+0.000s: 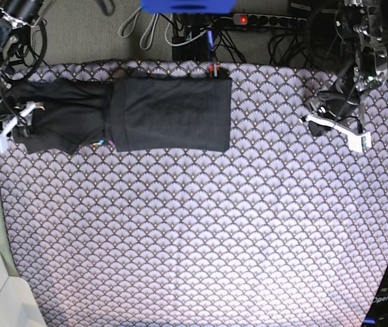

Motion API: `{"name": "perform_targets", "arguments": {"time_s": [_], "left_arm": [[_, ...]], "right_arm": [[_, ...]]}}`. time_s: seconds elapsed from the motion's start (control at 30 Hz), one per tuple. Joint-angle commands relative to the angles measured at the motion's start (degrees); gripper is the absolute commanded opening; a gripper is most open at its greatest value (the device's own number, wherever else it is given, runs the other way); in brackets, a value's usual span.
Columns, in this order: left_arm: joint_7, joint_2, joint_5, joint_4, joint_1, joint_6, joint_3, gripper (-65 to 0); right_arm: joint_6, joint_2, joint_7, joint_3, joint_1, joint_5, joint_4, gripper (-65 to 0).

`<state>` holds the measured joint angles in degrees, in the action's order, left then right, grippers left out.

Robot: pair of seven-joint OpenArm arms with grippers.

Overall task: Fold the T-shirt properly
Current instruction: 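Press and tuck the band end near the right gripper onto the fold, then grasp the band end with the right gripper and fold it over the stack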

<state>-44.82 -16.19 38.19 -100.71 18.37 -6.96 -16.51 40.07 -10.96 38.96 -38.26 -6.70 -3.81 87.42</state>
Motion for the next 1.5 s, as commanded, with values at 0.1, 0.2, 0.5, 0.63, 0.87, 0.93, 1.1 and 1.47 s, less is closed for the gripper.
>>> {"name": "perform_targets", "arguments": {"time_s": [0.1, 0.2, 0.5, 0.63, 0.87, 0.93, 1.1, 1.47], "left_arm": [[-0.8, -0.7, 1.9, -0.9, -0.6, -2.7, -0.4, -64.7], [-0.8, -0.6, 1.9, -0.9, -0.6, -2.7, -0.4, -64.7], [-0.8, -0.6, 1.9, -0.9, -0.6, -2.7, -0.4, -64.7], [-0.8, -0.7, 1.9, -0.9, -0.6, -2.7, -0.4, -64.7], [-0.8, -0.7, 1.9, -0.9, -0.6, -2.7, -0.5, -64.7], [-0.8, -0.7, 1.9, -0.9, -0.6, -2.7, -0.5, -64.7], [-0.8, -0.6, 1.9, -0.9, -0.7, -2.7, -0.5, -64.7], [-0.8, -2.4, 1.9, -1.0, -0.1, -2.7, -2.3, -64.7]], "right_arm": [[-0.1, -2.8, -0.8, -1.1, 0.5, -0.5, -3.4, -27.6], [-0.1, -2.9, -1.1, -1.1, 0.3, -0.4, -5.0, -27.6], [-0.1, -1.0, -1.1, -1.0, 0.1, -0.7, -9.9, -27.7], [-0.1, 0.1, -0.9, -0.7, -0.1, -0.6, -9.8, -29.0], [-0.1, 1.3, -0.7, -0.7, -0.2, -0.4, -9.7, -54.8], [-0.1, 1.3, -0.7, -0.7, -0.3, -0.4, -8.4, -63.8], [-0.1, 3.6, -0.6, -0.6, -2.7, -0.7, 3.7, -65.0], [-0.1, 10.6, -0.6, 10.3, -10.2, -0.3, 27.2, -65.0]]}}
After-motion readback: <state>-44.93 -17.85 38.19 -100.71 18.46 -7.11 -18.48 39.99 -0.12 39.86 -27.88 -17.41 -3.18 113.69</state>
